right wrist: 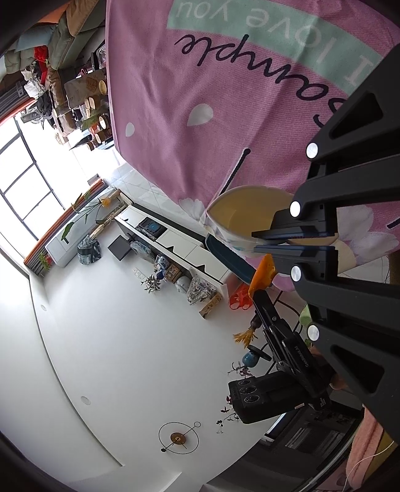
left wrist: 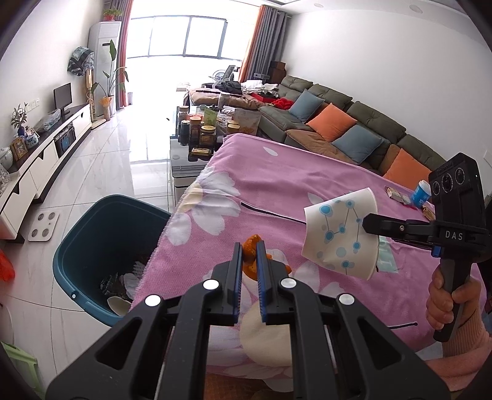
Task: Collect trash
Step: 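Carry the orange peel and paper cup over the teal bin and lower them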
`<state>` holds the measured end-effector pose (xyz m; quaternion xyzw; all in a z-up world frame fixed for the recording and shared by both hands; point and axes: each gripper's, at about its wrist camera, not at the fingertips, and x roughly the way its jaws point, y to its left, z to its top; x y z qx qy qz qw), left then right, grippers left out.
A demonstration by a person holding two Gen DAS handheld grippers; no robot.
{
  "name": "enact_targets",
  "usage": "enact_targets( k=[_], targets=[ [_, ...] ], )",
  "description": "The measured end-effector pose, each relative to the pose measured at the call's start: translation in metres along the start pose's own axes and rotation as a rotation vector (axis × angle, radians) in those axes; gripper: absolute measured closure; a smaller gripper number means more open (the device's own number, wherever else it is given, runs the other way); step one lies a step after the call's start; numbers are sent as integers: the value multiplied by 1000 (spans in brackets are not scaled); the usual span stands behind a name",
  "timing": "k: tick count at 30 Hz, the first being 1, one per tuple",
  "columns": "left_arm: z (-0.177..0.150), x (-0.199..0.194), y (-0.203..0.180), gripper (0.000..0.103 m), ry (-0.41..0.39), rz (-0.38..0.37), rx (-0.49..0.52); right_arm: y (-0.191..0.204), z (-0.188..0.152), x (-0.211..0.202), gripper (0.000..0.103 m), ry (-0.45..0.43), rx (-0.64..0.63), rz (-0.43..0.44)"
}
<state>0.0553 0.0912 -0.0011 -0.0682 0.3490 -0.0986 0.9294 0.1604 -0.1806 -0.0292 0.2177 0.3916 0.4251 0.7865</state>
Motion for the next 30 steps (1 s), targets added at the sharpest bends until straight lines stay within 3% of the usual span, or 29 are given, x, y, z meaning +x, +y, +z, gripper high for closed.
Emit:
enact_targets(
  k=[30],
  targets=[
    [2,-14,28,94,-30,65,-47,18,3,25,100,44,-21,43]
  ],
)
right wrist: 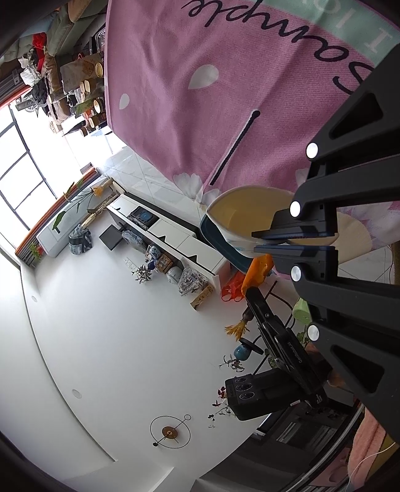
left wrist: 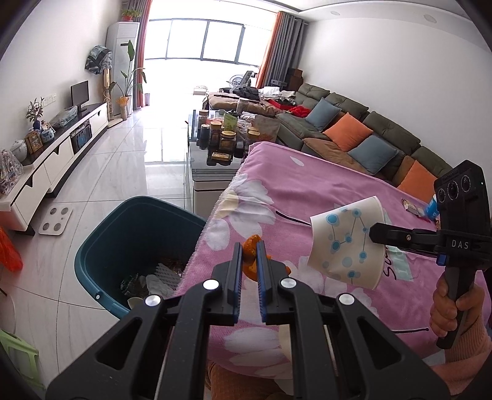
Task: Collect trash
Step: 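Carry the orange peel and paper cup over the teal bin and lower them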
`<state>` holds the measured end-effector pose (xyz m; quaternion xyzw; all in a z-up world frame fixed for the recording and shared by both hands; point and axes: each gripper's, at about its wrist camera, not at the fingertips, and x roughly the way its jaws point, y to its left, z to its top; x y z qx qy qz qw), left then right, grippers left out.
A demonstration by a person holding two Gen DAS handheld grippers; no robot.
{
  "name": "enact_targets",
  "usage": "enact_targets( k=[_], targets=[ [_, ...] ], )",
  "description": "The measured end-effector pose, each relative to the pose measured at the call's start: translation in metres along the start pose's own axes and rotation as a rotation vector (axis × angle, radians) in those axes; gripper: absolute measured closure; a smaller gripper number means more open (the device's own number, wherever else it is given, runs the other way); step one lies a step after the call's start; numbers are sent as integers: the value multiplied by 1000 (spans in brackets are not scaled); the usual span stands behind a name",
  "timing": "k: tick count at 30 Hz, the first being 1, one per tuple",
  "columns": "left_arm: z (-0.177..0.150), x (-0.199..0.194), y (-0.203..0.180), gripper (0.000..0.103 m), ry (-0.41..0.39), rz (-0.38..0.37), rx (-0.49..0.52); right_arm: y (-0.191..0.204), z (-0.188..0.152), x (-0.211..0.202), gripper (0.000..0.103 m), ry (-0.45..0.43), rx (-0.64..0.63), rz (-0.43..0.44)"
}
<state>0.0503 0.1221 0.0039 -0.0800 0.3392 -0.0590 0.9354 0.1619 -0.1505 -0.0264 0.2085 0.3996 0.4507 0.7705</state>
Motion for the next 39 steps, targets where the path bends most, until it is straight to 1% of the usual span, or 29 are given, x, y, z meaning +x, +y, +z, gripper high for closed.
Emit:
enact_targets(
  k=[23,39],
  targets=[
    [1,-5,18,94,-13,37,-32,10,8,15,100,23,-13,13],
    [4,-8,33,94,-28,79,-57,19,12,28,100,44,-22,24]
  ],
)
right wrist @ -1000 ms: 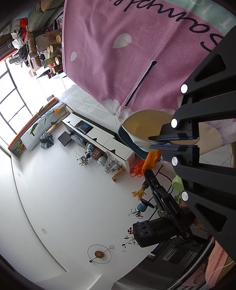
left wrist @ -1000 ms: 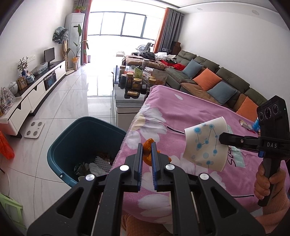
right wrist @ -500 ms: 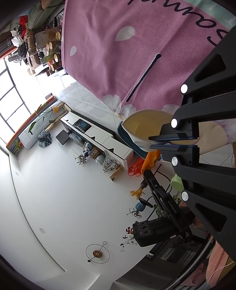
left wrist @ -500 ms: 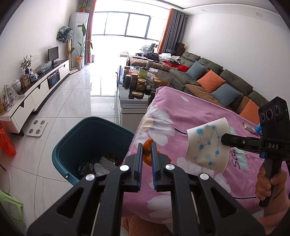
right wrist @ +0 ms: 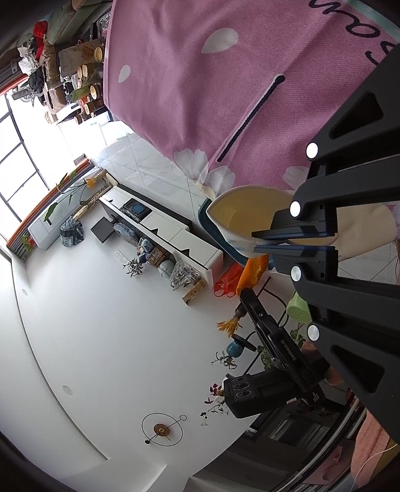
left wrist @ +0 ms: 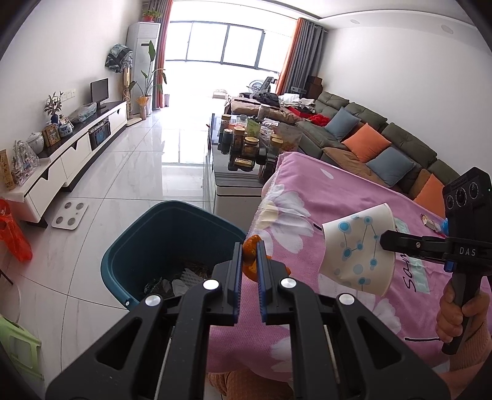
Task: Collect trash
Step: 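Carry the orange peel and paper cup over the teal bin and lower them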
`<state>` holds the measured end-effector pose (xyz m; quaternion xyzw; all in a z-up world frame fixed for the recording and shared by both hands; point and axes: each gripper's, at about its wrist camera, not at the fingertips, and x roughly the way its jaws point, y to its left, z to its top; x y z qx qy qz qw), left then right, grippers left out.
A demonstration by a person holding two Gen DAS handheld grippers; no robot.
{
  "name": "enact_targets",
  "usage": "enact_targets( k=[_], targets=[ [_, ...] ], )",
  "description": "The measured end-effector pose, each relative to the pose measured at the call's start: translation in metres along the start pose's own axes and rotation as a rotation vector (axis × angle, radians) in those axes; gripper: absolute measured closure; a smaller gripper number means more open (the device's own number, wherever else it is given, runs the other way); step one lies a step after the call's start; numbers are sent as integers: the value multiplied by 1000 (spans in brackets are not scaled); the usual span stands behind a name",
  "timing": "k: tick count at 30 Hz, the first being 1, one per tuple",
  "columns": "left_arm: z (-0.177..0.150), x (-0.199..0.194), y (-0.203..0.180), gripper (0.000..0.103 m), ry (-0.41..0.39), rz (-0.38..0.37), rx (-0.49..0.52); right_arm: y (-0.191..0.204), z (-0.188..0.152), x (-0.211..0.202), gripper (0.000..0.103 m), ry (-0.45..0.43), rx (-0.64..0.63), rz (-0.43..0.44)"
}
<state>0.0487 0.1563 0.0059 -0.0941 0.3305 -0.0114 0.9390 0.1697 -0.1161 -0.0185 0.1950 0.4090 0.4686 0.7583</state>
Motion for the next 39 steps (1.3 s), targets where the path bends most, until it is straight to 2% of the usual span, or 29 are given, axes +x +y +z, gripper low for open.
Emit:
enact_targets(
  k=[39],
  targets=[
    [6,1,21,94,-11,61,-43,24,14,34,100,45,-42,21]
  ],
)
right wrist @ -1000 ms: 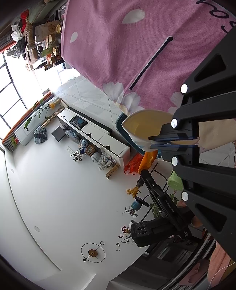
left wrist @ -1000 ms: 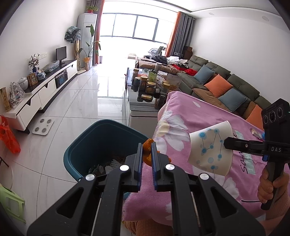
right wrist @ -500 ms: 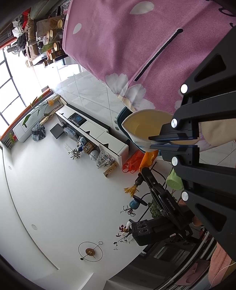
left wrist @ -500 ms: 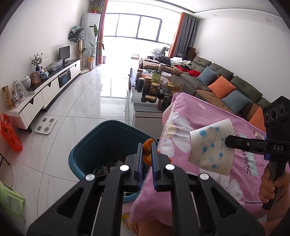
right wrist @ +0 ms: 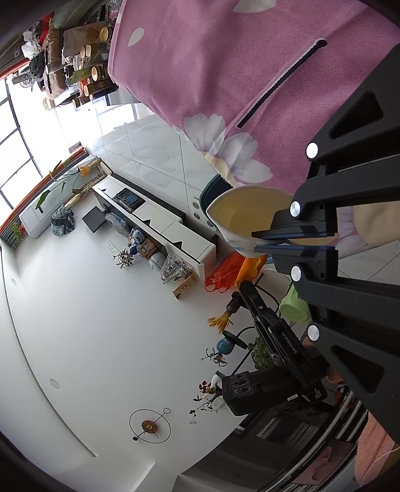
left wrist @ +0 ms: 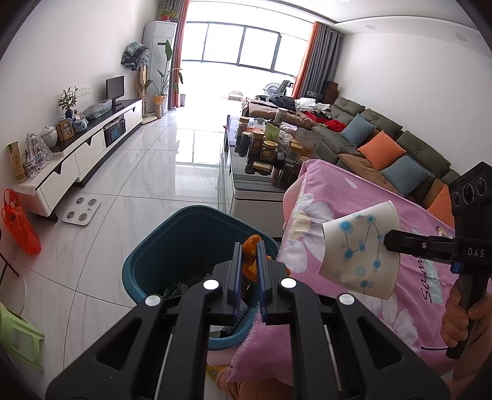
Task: Collect trash
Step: 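Carry the orange peel and paper cup over the teal bin and lower them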
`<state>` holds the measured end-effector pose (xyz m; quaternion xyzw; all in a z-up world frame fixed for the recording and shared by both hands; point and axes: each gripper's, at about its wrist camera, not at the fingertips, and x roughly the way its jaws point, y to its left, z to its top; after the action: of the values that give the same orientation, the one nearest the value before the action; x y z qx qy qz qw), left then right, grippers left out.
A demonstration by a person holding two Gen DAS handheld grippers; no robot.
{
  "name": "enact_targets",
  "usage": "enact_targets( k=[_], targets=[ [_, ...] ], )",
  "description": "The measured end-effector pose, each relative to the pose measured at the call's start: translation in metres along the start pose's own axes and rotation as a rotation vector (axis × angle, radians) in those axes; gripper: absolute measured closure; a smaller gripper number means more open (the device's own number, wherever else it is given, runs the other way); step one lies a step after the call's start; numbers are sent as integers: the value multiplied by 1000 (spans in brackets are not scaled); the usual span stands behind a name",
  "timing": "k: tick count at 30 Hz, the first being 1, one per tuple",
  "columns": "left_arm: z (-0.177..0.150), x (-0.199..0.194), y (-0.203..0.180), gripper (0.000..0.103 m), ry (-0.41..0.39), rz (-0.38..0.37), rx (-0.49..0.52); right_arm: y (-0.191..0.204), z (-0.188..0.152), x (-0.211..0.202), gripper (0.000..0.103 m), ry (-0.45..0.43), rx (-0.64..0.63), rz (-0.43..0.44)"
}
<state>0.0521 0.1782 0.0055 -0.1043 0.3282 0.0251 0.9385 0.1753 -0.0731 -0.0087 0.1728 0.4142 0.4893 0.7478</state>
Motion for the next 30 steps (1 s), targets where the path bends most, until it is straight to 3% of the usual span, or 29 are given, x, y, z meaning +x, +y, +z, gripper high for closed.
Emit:
enact_targets(
  k=[30],
  targets=[
    [0,19,15,94,13,53,-30,14,9,27,100,38,-20,-4]
  ],
)
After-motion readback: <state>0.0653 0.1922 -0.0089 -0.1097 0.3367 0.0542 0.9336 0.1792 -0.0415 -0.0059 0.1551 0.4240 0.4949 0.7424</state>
